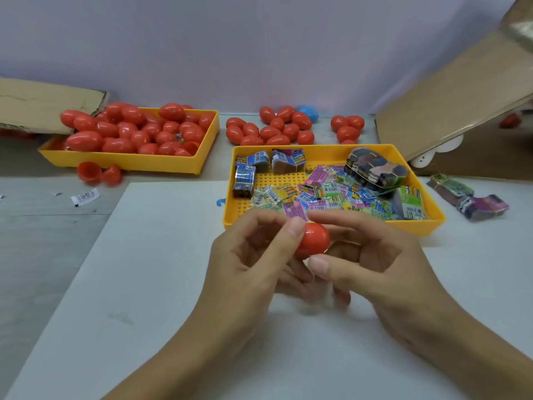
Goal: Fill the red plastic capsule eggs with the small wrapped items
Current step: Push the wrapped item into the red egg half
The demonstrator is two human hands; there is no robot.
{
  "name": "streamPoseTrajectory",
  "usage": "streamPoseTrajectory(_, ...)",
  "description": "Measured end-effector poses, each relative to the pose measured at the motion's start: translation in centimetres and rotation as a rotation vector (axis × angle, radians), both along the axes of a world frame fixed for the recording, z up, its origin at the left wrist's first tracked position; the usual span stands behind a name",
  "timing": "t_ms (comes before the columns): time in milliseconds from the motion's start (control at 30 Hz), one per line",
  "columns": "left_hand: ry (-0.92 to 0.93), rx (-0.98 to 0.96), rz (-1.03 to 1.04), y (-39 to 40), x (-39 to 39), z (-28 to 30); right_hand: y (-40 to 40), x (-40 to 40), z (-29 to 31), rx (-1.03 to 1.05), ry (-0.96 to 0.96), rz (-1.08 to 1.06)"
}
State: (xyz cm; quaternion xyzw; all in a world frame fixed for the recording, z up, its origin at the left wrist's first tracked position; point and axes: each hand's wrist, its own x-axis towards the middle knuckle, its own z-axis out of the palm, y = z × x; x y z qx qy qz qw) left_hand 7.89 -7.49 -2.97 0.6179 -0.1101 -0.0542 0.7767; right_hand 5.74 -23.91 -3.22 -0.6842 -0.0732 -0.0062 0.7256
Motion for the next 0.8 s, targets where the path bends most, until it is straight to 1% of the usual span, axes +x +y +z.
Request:
streamPoseTrajectory(100, -0.097, -0.010, 0.023, 0.2, -0.1, -0.2, 0.1, 0.1, 0.3, 0.071, 0.039, -0.032)
streamPoseTrajectory(200, -0.184, 0.021, 0.061, 0.2, -0.1, -0.6, 0.3, 0.2, 0.6, 0.072, 0.080, -0.069)
streamPoseTrajectory(400, -0.335, 0.067, -0.015, 0.0, -0.3, -1.3, 0.1, -0.1, 0.5, 0.062, 0.047, -0.059)
streamPoseTrajectory(467, -0.299, 0.049, 0.021, 0.1, -0.3, -1.3, 0.1, -0.2, 0.5, 0.081, 0.030, -0.038)
streamPoseTrajectory(533, -0.189, 0.051, 0.079, 0.3, -0.3, -1.0, 0.2, -0.2, 0.4, 0.076, 0.024, -0.028)
streamPoseTrajectory(633, -0.041, 0.024, 0.050, 0.3, -0.3, -0.5, 0.2, -0.3, 0.1, 0.041, 0.009, -0.029)
streamPoseTrajectory(700, -0.015, 0.035, 0.027, 0.1, -0.3, -0.4, 0.1, -0.2, 0.0, 0.008, -0.014, -0.027)
streamPoseTrajectory(800, -0.019, 0.047, 0.055, -0.1, -0.3, -0.2, 0.1, -0.2, -0.1, -0.037, -0.043, -0.009)
